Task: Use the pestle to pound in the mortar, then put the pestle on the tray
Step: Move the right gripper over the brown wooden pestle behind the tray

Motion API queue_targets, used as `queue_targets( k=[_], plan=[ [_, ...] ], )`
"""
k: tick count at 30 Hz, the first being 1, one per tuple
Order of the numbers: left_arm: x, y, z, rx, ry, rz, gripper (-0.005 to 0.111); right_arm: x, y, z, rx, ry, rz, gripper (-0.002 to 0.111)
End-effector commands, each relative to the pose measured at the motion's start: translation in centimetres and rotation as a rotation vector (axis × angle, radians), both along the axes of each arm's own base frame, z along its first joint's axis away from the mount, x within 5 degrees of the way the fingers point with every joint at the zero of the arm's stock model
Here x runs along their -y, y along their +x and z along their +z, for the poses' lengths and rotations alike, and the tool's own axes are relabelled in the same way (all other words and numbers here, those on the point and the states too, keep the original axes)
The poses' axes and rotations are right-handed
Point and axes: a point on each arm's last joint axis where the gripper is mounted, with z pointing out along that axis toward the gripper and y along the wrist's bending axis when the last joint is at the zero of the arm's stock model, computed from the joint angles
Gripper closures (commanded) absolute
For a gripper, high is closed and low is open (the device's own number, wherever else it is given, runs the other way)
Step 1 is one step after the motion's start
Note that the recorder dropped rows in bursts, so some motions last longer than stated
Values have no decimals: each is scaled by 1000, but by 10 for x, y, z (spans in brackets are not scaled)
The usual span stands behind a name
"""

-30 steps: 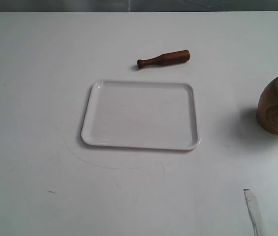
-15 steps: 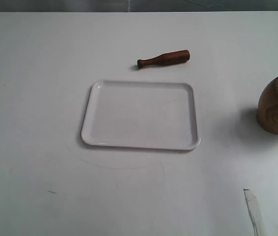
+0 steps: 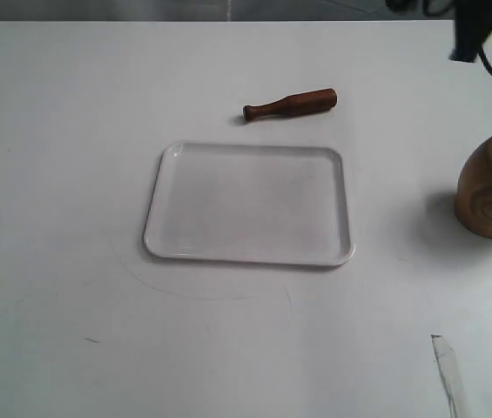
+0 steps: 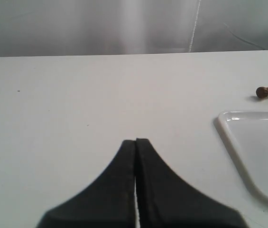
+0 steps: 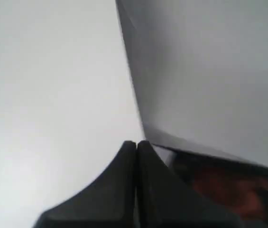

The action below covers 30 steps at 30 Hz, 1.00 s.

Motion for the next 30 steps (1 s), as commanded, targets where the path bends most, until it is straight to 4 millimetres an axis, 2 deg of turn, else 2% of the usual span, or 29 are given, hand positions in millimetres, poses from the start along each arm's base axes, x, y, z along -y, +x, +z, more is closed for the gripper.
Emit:
queue_targets(
  k=[1, 2, 4, 7, 9, 11, 15, 17, 18, 25, 27, 30],
  plan=[
    [1, 0, 0, 4, -15, -6, 107, -42, 6, 8, -426, 262, 249, 108],
    [1, 0, 0, 4, -15, -6, 107, -49, 7, 6, -520, 284, 274, 108],
    [1, 0, 0, 4, -15, -6, 107, -63, 17, -2, -599, 274, 282, 108],
    [1, 0, 0, 4, -15, -6, 107, -82, 33, -13, -609, 245, 287, 108],
    [1, 0, 0, 4, -15, -6, 107, -95, 41, -23, -611, 233, 326, 104],
    [1, 0, 0, 4, -15, -6, 107, -108, 47, -35, -622, 223, 363, 96],
    [1, 0, 0, 4, -15, -6, 107, -128, 58, -63, -627, 188, 394, 67],
    [1, 0, 0, 4, -15, -6, 107, -135, 64, -78, -611, 161, 400, 57],
    [1, 0, 0, 4, -15, -6, 107, -141, 69, -91, -595, 127, 406, 57],
    [1, 0, 0, 4, -15, -6, 107, -150, 76, -134, -601, 77, 408, 59],
    [1, 0, 0, 4, -15, -6, 107, -150, 77, -142, -611, 66, 406, 59],
    [1, 0, 0, 4, -15, -6, 107, -151, 79, -141, -582, 75, 410, 62]
  ],
)
